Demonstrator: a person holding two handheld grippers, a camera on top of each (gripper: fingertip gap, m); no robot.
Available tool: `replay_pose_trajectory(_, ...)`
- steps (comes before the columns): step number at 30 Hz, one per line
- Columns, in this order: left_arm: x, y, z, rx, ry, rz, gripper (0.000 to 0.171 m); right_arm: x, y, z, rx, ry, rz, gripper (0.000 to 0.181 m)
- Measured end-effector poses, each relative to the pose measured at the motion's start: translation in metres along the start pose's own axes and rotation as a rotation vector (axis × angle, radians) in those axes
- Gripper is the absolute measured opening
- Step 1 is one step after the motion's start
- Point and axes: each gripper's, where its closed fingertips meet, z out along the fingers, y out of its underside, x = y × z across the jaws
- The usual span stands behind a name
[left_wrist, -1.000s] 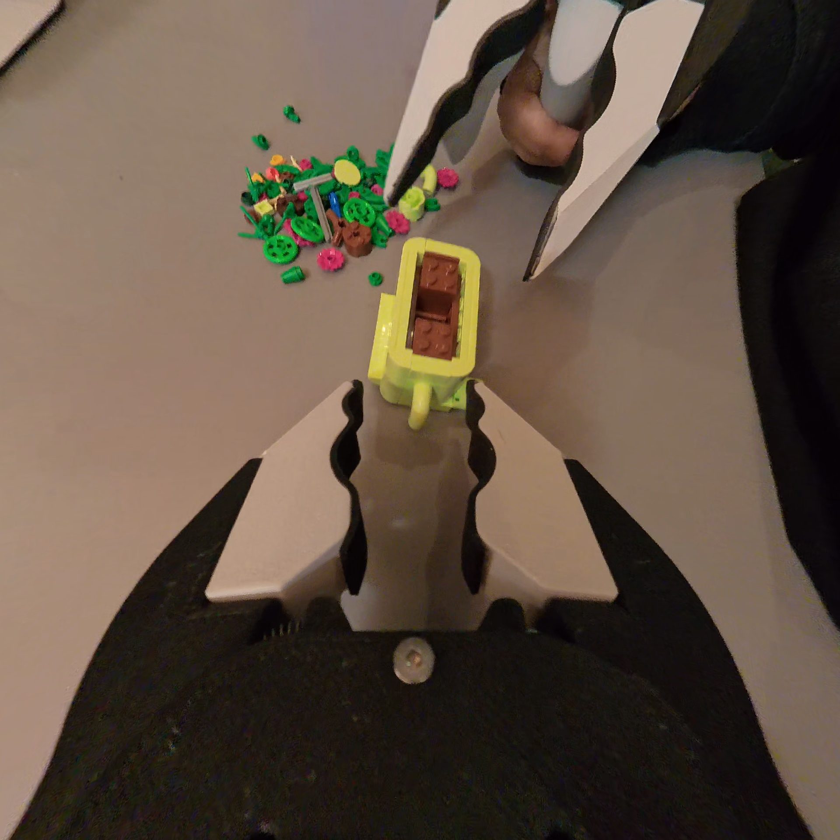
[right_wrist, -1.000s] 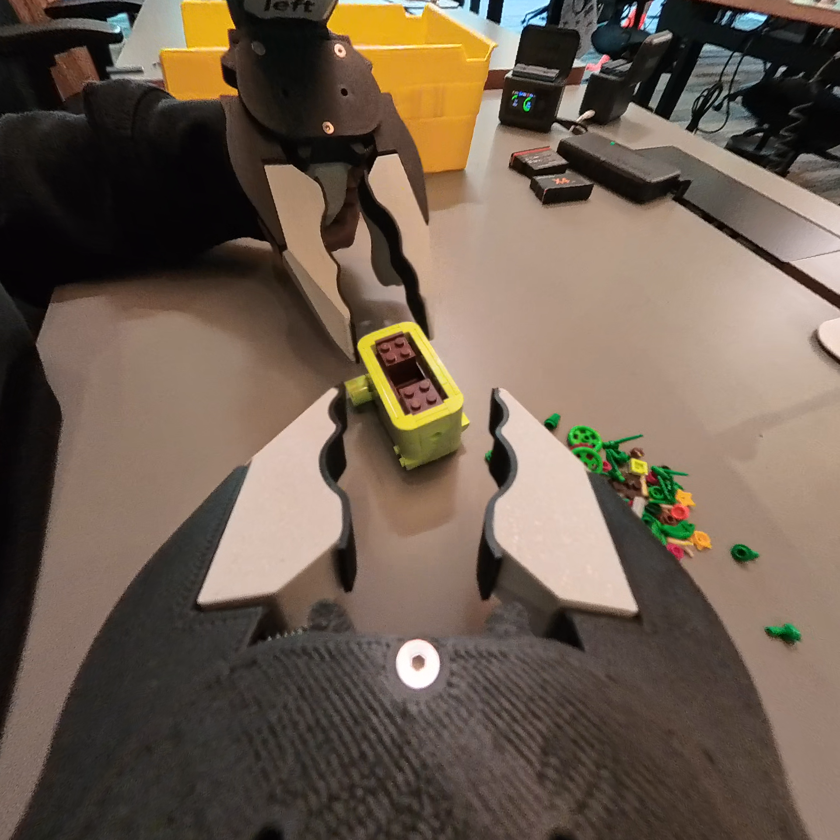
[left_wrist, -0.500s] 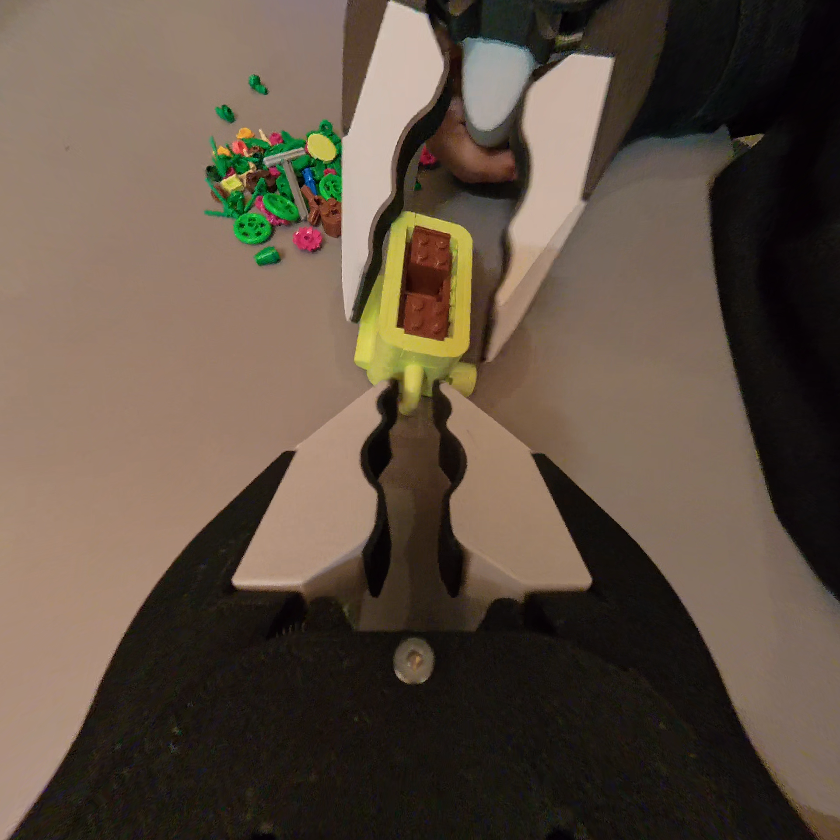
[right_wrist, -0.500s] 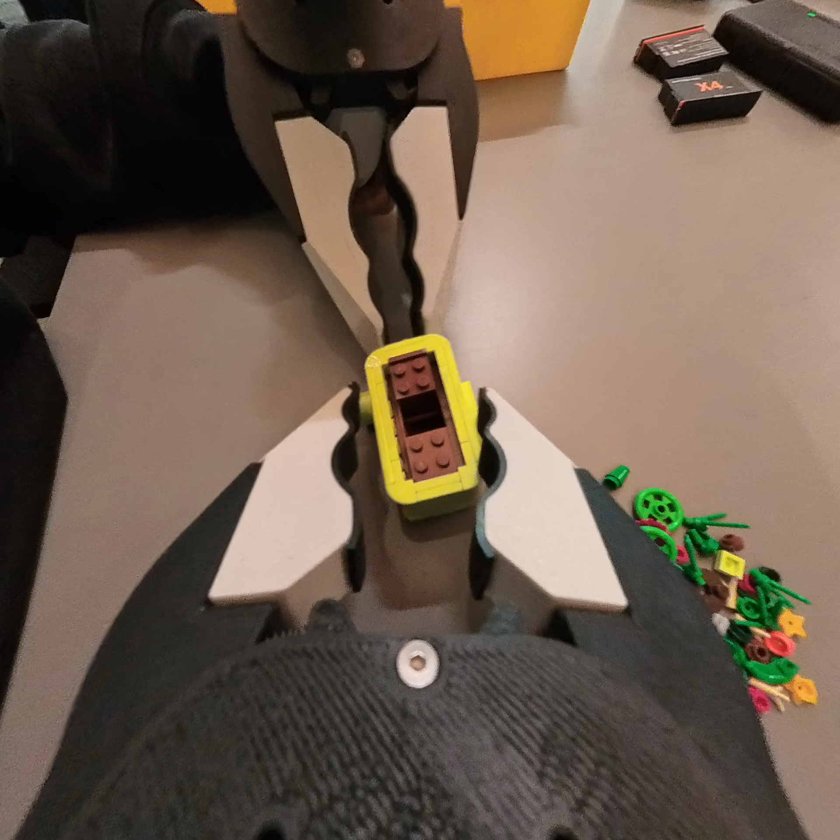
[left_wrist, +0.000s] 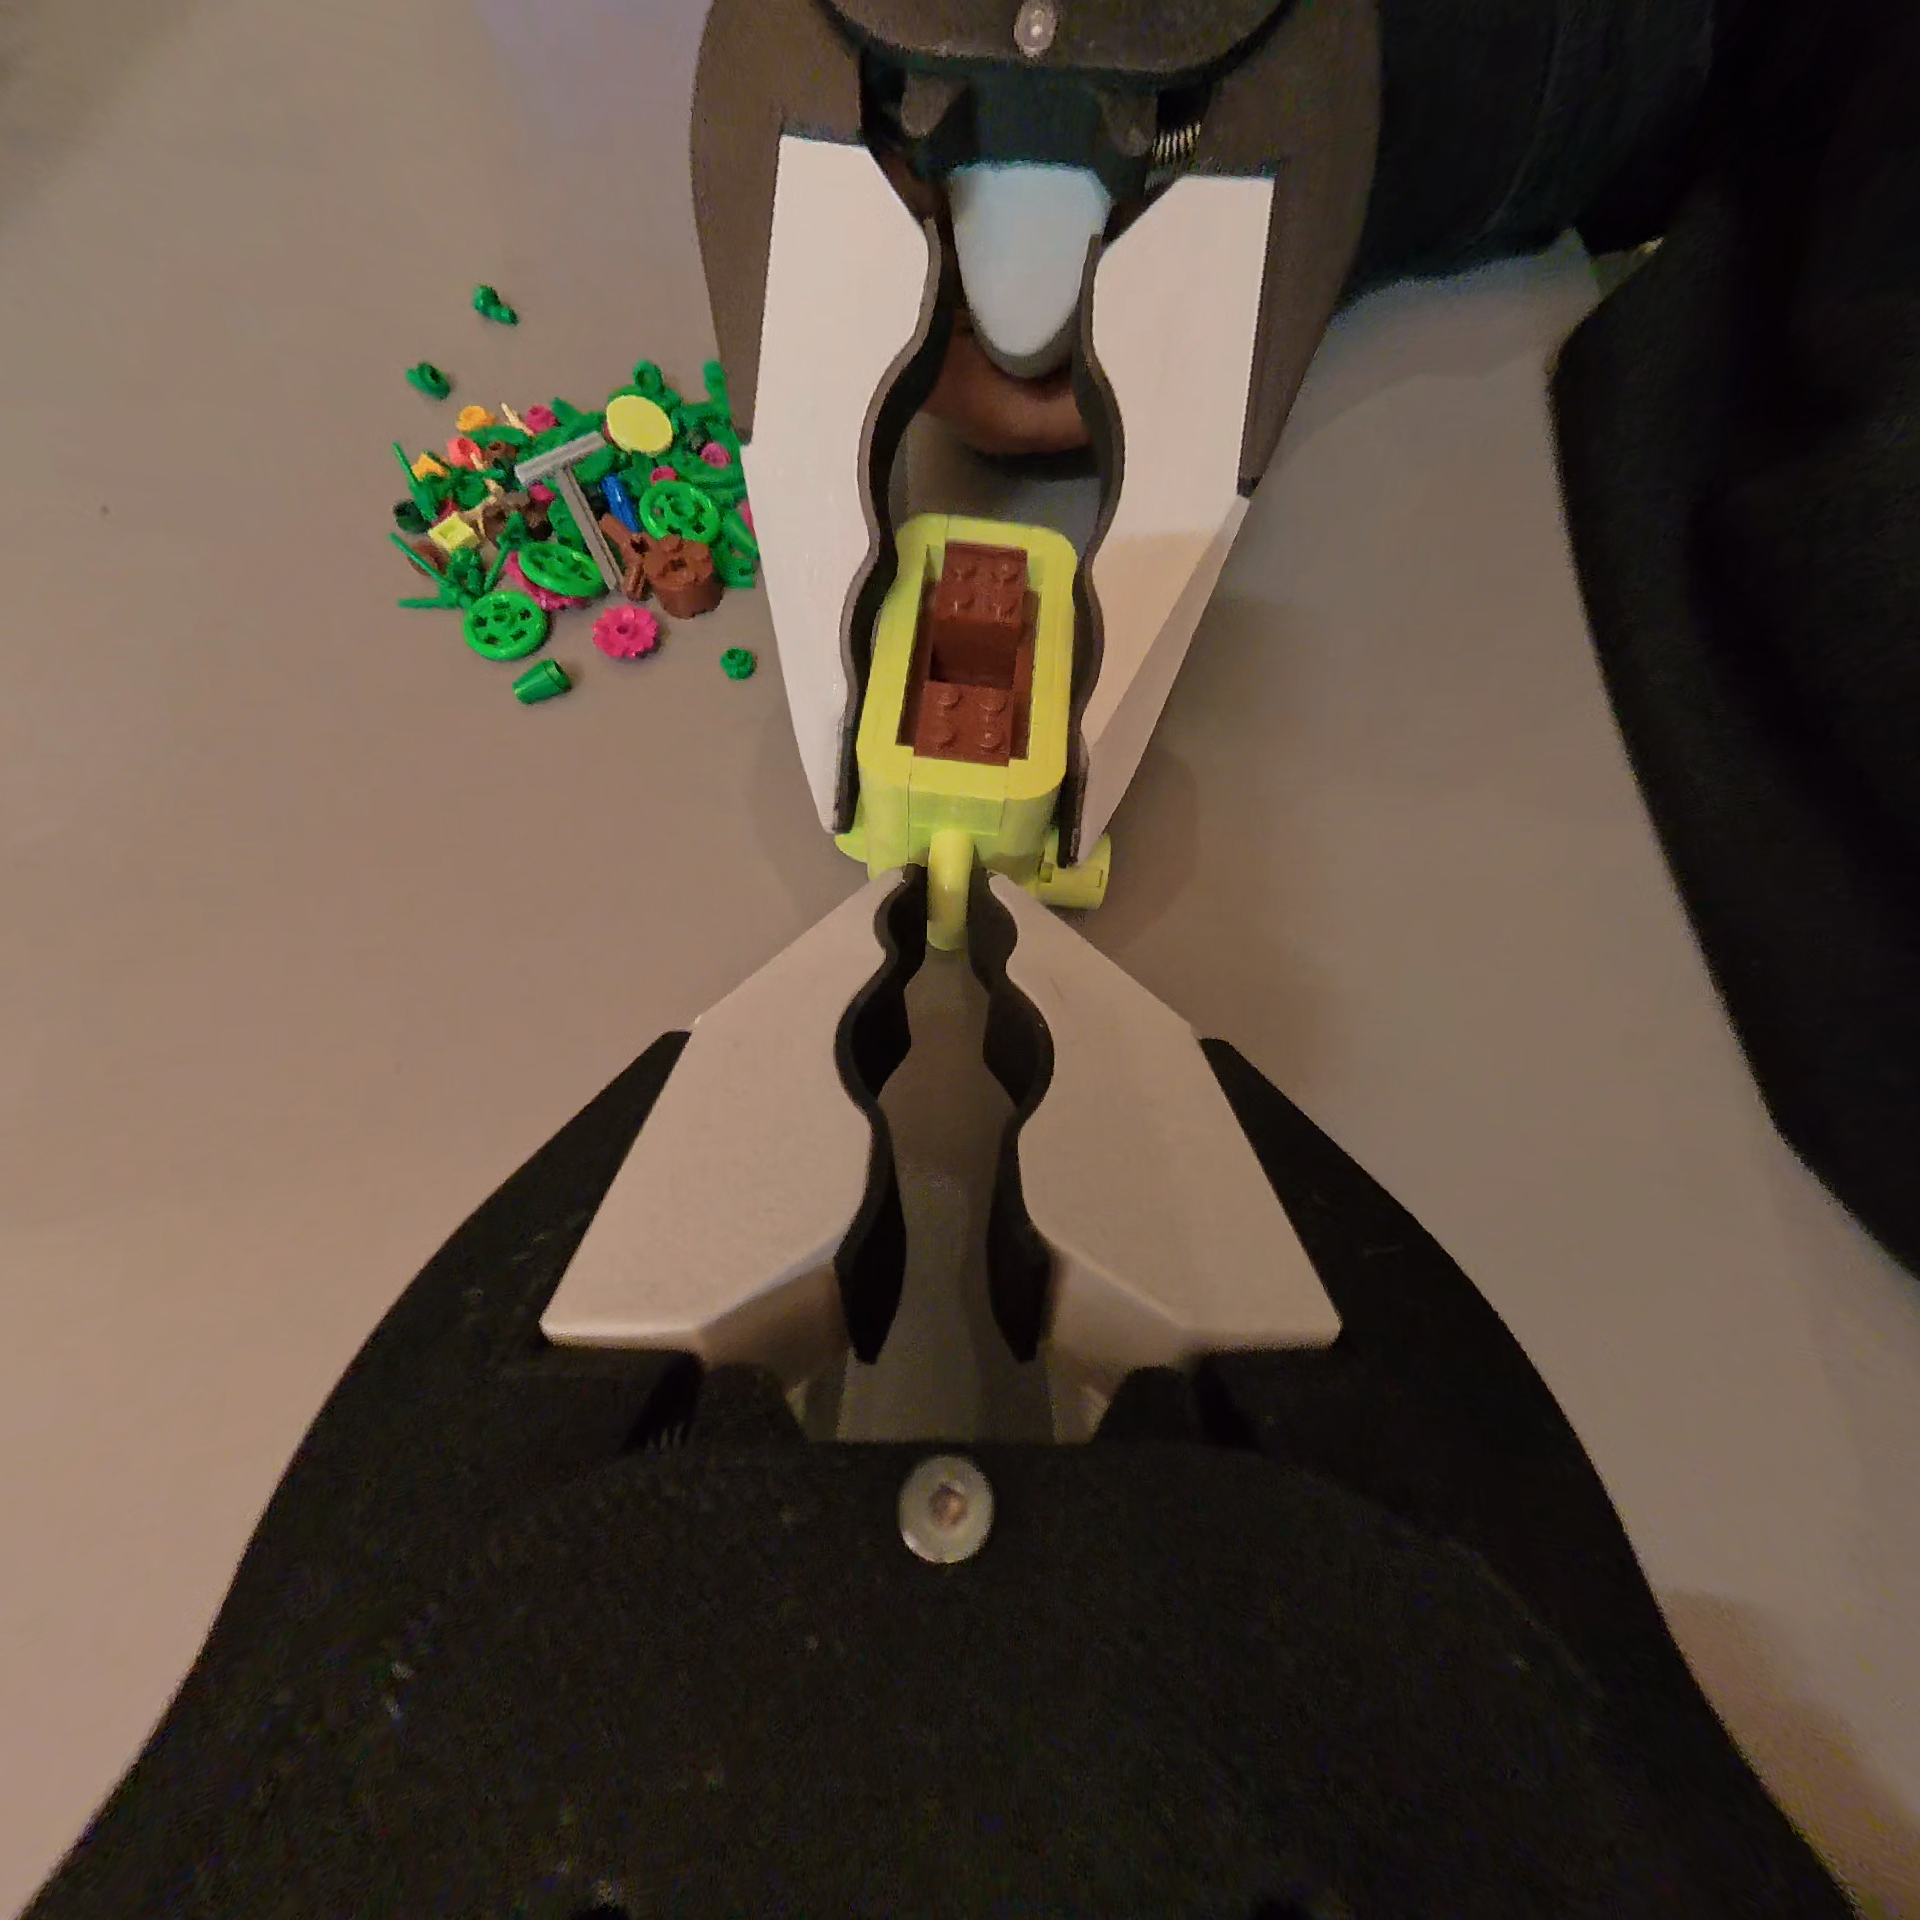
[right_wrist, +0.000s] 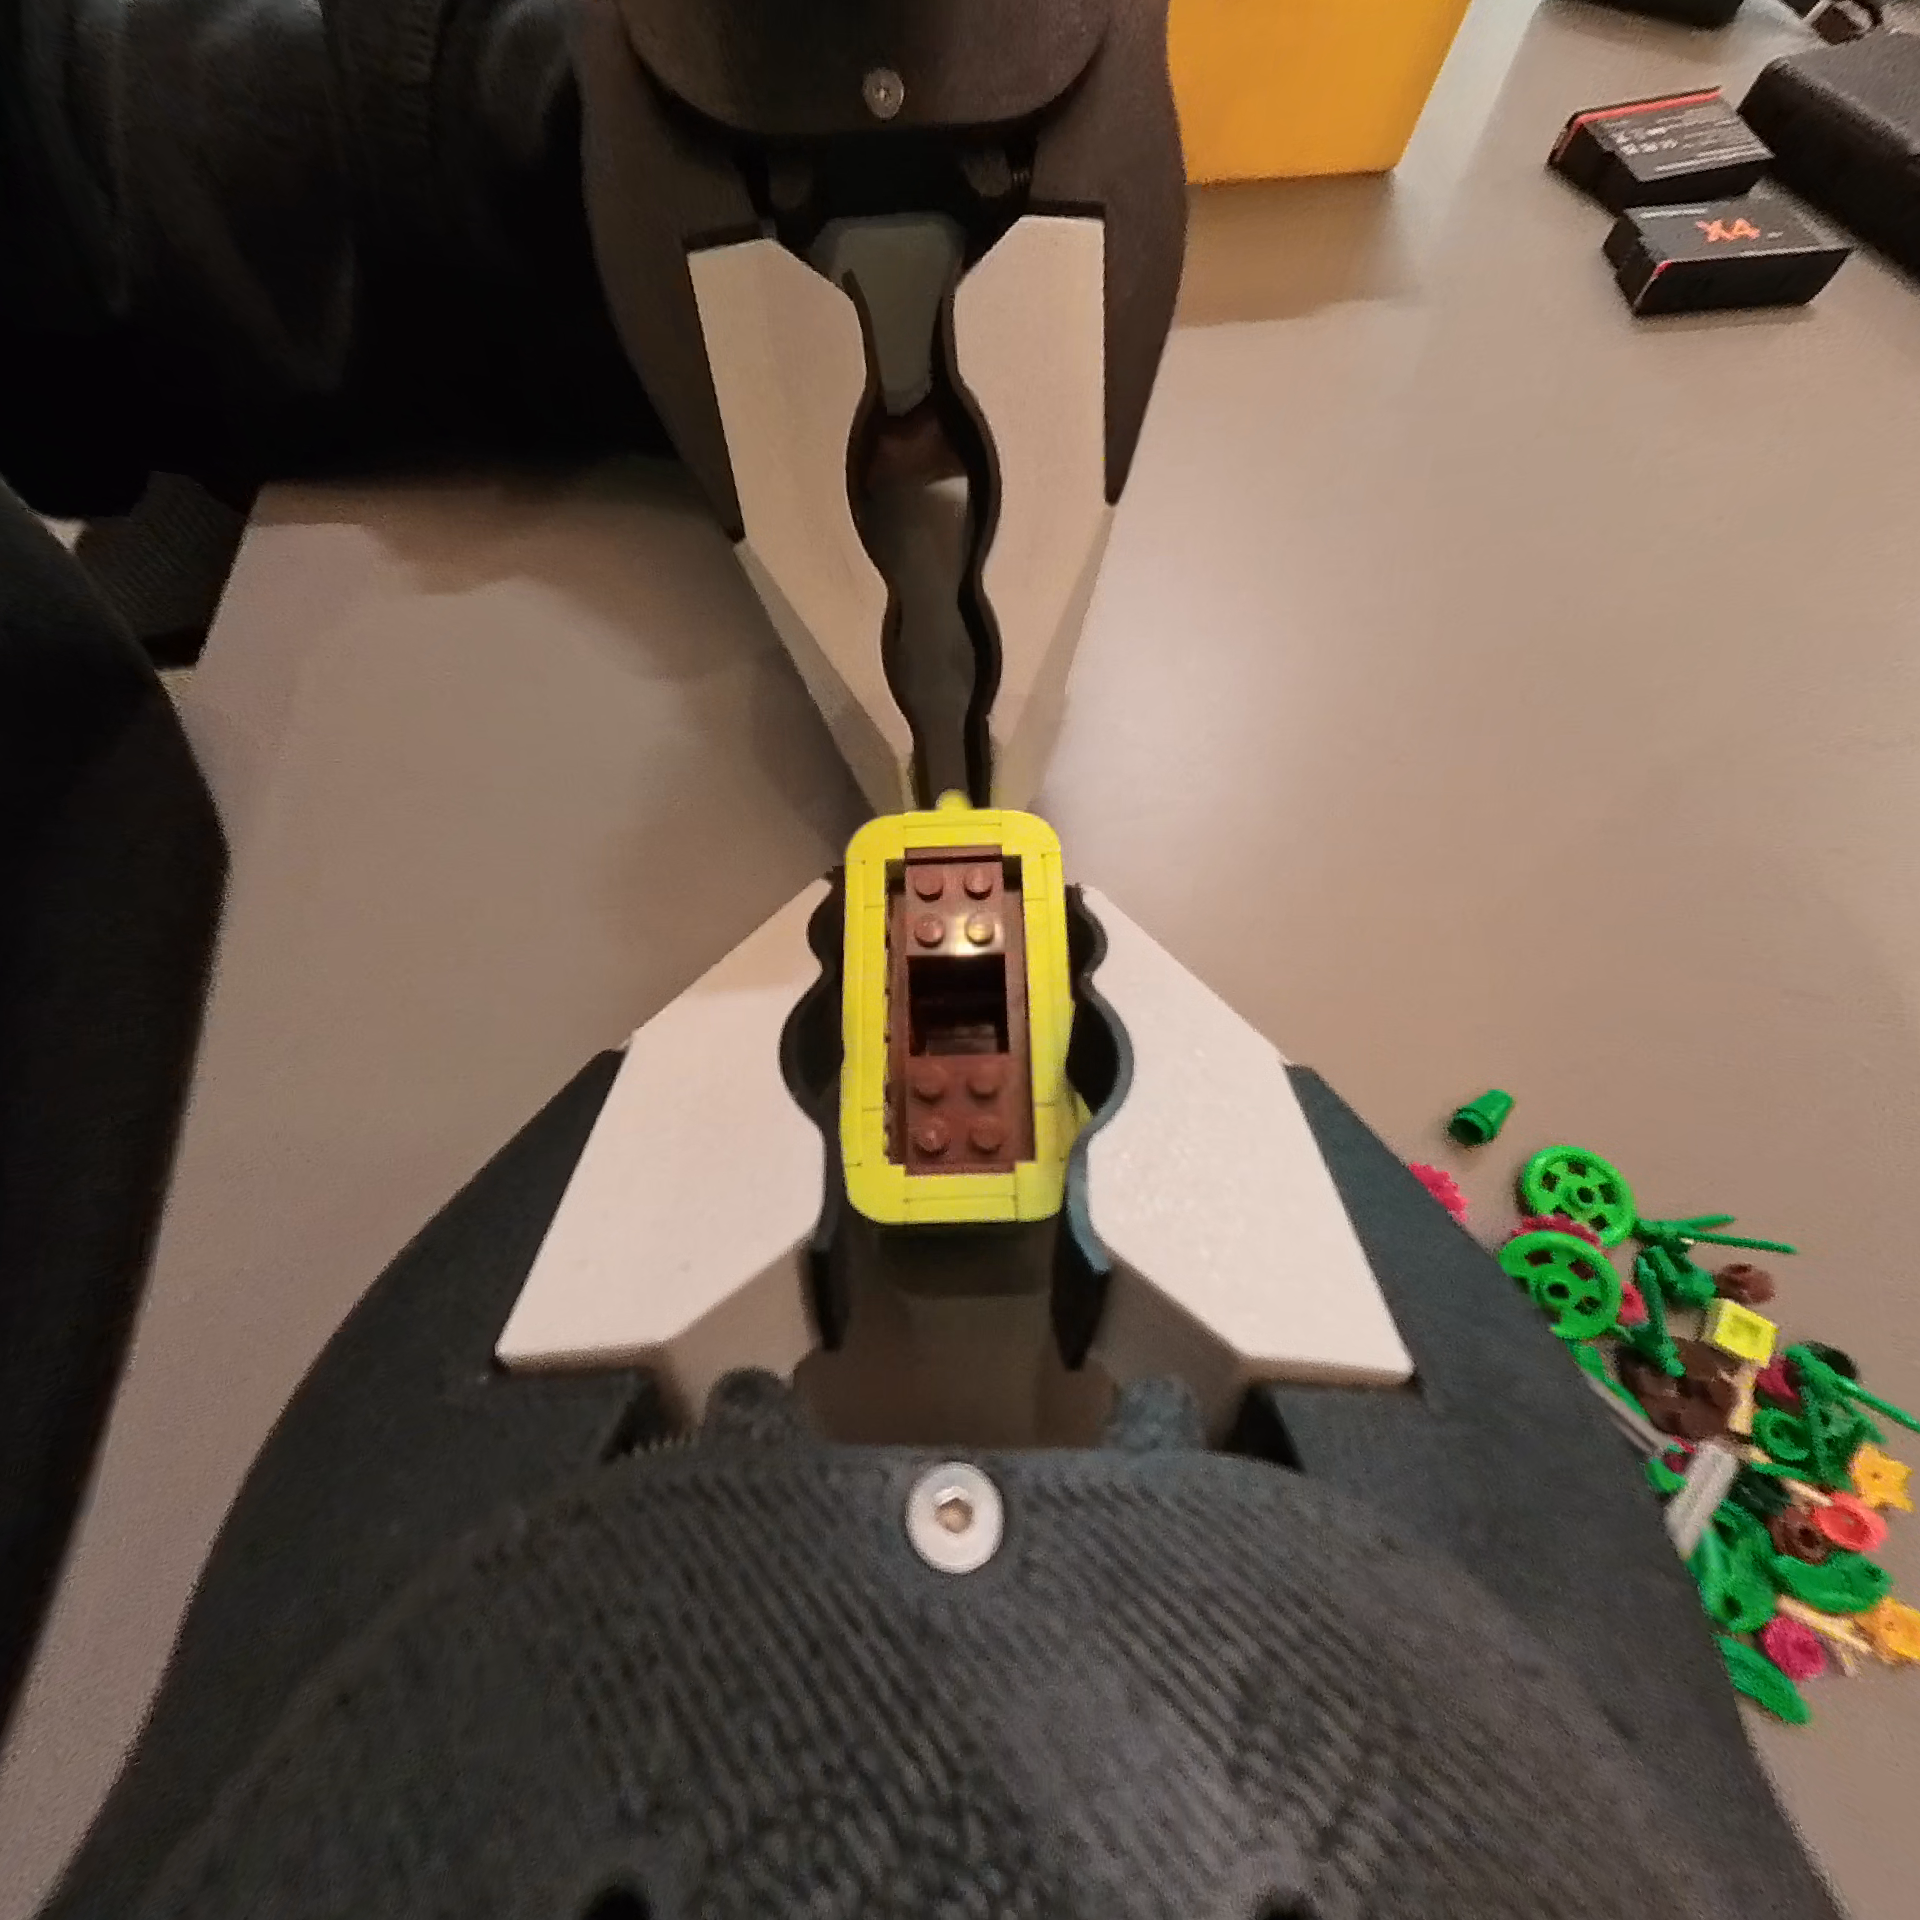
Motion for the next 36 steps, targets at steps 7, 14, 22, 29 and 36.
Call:
replay_pose_trajectory(7,-0.014,0.002,-0.026,0.053,-0.015,-0.074,0.004,0.011,0.011,-0.025,0.027,0.032,0.093,0.04)
replay_pose_trajectory(14,-0.021,-0.053,-0.07,0.411,-0.034,-0.135,0.004,0.015,0.001,-0.035,0.099,0.039,0.157,0.04)
replay_pose_trajectory(22,-0.049,-0.046,-0.066,0.4,-0.225,-0.129,0.004,0.038,-0.004,0.008,-0.019,0.193,0.104,0.041)
replay_pose_trajectory(29,-0.052,-0.063,-0.058,0.389,-0.491,0.09,0.004,0.045,-0.054,-0.054,0.351,0.297,0.049,0.048)
replay_pose_trajectory(36,-0.015,-0.092,-0.036,0.421,-0.452,0.208,0.003,0.01,-0.067,-0.101,0.582,0.19,-0.112,0.042)
